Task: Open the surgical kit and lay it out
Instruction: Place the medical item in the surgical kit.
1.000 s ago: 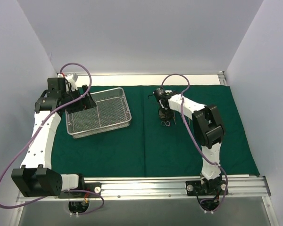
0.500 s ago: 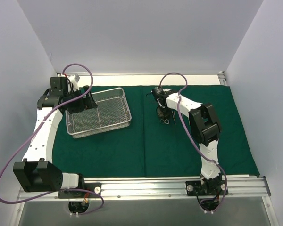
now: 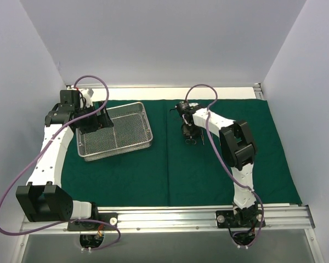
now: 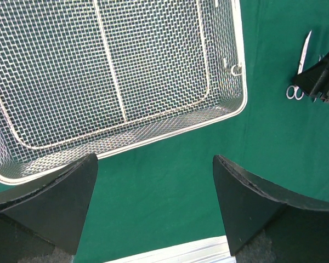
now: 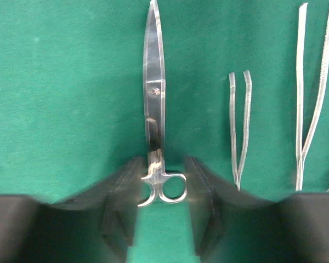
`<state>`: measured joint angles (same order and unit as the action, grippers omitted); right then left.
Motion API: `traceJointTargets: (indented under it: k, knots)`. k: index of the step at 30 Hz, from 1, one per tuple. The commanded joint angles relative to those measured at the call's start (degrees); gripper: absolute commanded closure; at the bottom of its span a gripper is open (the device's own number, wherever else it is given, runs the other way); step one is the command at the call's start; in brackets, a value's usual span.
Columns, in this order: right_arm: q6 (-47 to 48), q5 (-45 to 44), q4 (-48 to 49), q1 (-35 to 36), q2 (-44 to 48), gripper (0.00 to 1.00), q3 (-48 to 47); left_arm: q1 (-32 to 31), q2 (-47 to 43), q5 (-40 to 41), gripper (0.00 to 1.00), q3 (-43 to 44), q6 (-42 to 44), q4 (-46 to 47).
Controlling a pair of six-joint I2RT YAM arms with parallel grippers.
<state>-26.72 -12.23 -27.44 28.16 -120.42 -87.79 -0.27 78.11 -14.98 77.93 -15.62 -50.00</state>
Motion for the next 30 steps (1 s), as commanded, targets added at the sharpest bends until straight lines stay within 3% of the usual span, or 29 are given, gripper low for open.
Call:
traceJointTargets:
  k: [1,16,26,30]
  knots:
    - [-0.79,-0.6,-1.65,0.75,0.45,0.59,0.78,0.01,0.47,-0.31,0.06,-0.41,0.06,-0.36]
    - [2.2,-4.47,-5.78,1.28,5.37,0.56,-9.5,0.01,1.17,-1.28,0.06,-0.32,-0.2,0.25]
    - [4.39,-3.86,-5.17,1.02,13.09,0.5,-8.64,0.01,-1.11,-3.3,0.06,-1.99,-0.56,1.39]
    - [5.8,-1.23,-3.59,-0.21,17.57,0.35,-6.09,0.01,-2.86,-4.53,0.06,-3.22,-1.25,2.79]
